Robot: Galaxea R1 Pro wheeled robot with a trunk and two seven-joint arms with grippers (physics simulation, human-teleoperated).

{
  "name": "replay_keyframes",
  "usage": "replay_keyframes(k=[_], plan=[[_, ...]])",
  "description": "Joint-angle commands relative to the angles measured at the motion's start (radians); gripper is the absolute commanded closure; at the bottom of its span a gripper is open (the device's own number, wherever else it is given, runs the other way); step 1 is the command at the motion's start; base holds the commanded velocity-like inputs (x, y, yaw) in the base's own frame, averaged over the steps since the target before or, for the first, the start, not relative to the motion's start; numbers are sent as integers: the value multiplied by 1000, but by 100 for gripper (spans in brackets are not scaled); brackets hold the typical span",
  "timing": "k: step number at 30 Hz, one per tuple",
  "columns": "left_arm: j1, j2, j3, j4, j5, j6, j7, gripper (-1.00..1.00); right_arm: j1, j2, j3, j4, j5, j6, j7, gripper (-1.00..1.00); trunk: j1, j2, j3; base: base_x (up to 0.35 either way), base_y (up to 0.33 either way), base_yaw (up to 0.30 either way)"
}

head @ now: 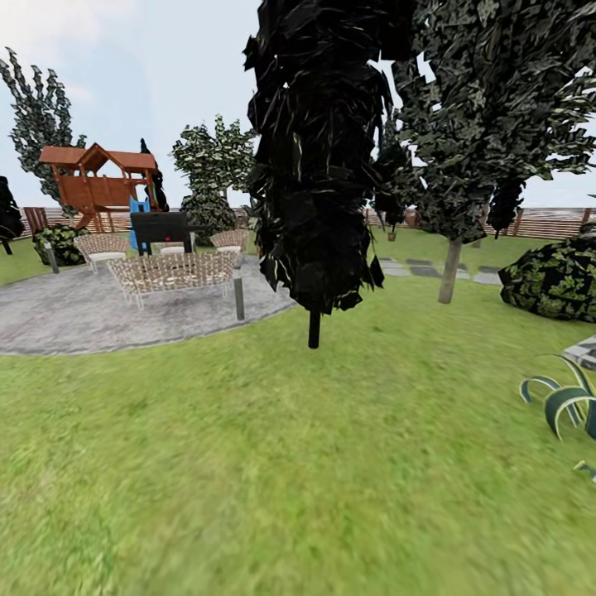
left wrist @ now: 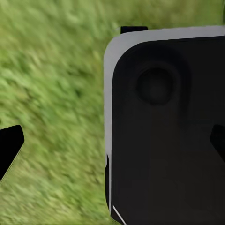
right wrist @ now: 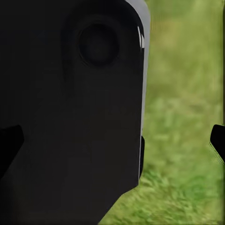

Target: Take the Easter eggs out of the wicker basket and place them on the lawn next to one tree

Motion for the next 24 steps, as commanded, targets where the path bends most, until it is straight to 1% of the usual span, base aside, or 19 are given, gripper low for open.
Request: replay_keyframes(k=[1, 24], plan=[[1, 0, 1, -2, 0, -1, -1, -100, -1, 0, 0, 2, 0, 1, 4, -100, 1, 0, -1, 345, 0, 0], [1, 0, 1, -2, 0, -1, -1, -100, -1, 1, -1, 2, 0, 0, 4, -100, 1, 0, -1, 344, 0, 0]])
